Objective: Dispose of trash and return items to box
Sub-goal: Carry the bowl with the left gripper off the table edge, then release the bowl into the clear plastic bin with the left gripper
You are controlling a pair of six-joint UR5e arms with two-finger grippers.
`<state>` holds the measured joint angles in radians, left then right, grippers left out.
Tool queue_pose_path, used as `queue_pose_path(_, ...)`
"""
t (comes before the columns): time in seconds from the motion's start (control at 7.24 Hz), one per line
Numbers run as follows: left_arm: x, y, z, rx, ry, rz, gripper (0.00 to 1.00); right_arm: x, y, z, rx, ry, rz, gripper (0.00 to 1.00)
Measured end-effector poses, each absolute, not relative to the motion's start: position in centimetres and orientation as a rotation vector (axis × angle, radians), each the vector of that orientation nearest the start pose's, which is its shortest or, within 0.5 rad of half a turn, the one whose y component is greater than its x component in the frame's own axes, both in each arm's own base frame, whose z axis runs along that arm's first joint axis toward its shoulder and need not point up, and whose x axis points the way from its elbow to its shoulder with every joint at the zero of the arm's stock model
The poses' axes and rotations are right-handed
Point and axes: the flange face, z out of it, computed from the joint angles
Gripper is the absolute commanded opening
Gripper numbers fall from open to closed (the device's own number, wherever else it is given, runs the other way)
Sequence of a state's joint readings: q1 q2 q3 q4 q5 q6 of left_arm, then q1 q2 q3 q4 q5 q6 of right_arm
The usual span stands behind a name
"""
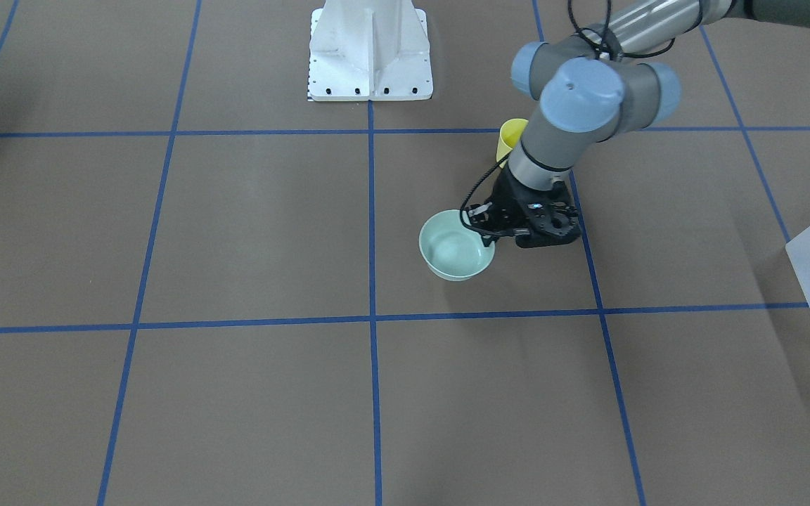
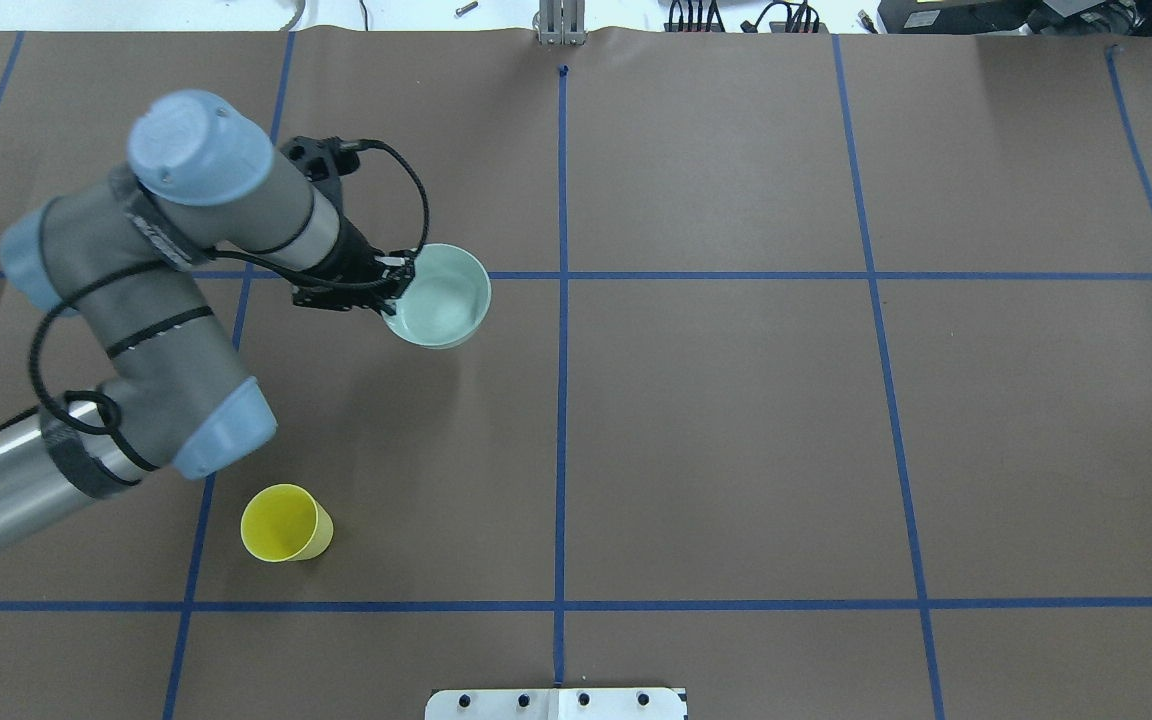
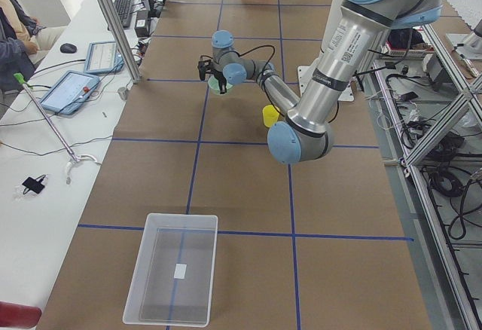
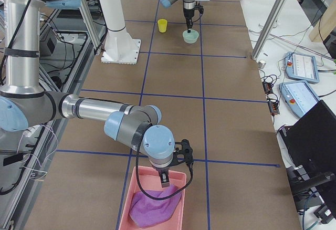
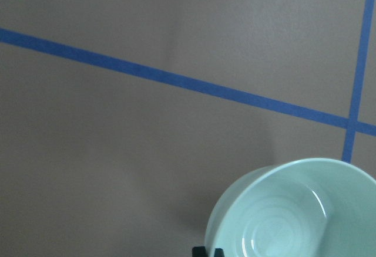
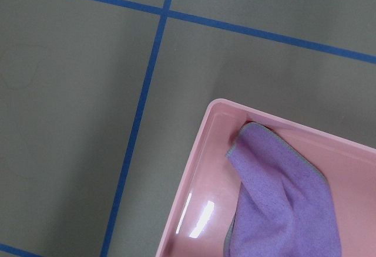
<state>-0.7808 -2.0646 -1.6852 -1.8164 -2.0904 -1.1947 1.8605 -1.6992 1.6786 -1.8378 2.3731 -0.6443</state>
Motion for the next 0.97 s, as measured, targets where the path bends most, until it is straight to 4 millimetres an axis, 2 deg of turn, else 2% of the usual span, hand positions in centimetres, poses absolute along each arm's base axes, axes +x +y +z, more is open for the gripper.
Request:
queue_pose_path(0.14, 34.9, -54.0, 33.5, 0.098, 0.929, -0.077, 0.0, 17.7, -37.9, 68.7, 0.116, -0.836, -0.219, 1.0)
queue_pose_path(0.41, 21.5, -57.4, 42.9, 0.181, 0.866, 0.083, 0.0, 17.3, -38.1, 68.6, 0.114, -0.838, -0.223, 1.0)
queue_pose_path(0.69, 7.8, -60.4, 53.1, 0.225, 0.838, 0.196, 0.0, 16.0, -39.5, 67.8, 0.113, -0.829, -0.227, 1.0)
queue_pose_path(0.83, 2.1, -61.0, 57.9, 0.237, 0.826, 0.225, 0.0, 14.8, -40.5, 66.9, 0.117, -0.816, -0.212, 1.0)
queue_pose_path(0.97, -2.7, -61.0, 62.1, 0.245, 0.813, 0.247, 0.0, 13.1, -41.7, 65.4, 0.119, -0.807, -0.195, 1.0)
